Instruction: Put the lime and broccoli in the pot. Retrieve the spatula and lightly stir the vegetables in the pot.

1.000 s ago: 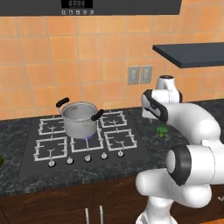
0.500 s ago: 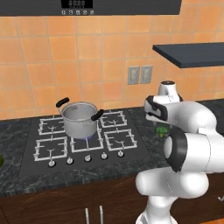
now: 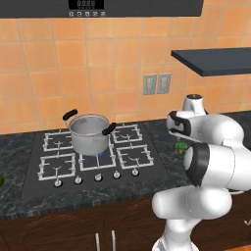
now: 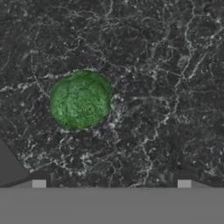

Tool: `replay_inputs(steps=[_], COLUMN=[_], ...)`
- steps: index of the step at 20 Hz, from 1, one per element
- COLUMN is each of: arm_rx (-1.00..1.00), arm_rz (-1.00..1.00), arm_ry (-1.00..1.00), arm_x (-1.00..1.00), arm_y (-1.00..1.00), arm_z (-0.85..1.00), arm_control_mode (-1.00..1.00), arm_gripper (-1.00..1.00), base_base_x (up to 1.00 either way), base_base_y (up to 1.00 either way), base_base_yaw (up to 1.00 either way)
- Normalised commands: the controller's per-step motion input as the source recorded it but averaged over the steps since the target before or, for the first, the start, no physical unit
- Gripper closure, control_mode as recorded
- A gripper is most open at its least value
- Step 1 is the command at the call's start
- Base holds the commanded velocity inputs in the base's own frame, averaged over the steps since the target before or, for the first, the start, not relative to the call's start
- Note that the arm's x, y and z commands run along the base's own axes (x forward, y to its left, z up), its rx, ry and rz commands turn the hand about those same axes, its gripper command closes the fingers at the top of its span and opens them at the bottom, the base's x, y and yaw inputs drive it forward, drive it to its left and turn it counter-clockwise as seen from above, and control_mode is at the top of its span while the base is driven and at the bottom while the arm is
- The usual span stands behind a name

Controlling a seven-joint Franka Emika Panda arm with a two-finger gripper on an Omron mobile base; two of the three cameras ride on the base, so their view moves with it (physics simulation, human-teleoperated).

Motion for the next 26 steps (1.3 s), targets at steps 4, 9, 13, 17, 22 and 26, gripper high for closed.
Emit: replay_inputs(steps=[4,9,13,17,22,26], arm_rx=[0.0,0.01,0.05,0.04,0.04,0.05], arm_rz=[-0.09,-0.07,-0.05,-0.07,-0.07,-0.07], arm_ry=[-0.07,-0.02,-0.04,-0.09,-0.09,0.0], arm_x=[0.12,0.22,0.24,0.15,0.15,0.25], arm_y=[-0.1,-0.01,0.0,0.0,0.0,0.0], arm_z=[-0.18,-0.23,-0.13,-0.13,-0.15,-0.25], arm_control_mode=[-1.0,-1.0,-1.0,-1.0,-1.0,-1.0], arm_gripper=[-1.0,-1.0,-1.0,-1.0,-1.0,-1.0], base_base_x=[0.0,0.0,0.0,0.0,0.0,0.0], base_base_y=[0.0,0.0,0.0,0.0,0.0,0.0], base_base_yaw=[0.0,0.0,0.0,0.0,0.0,0.0])
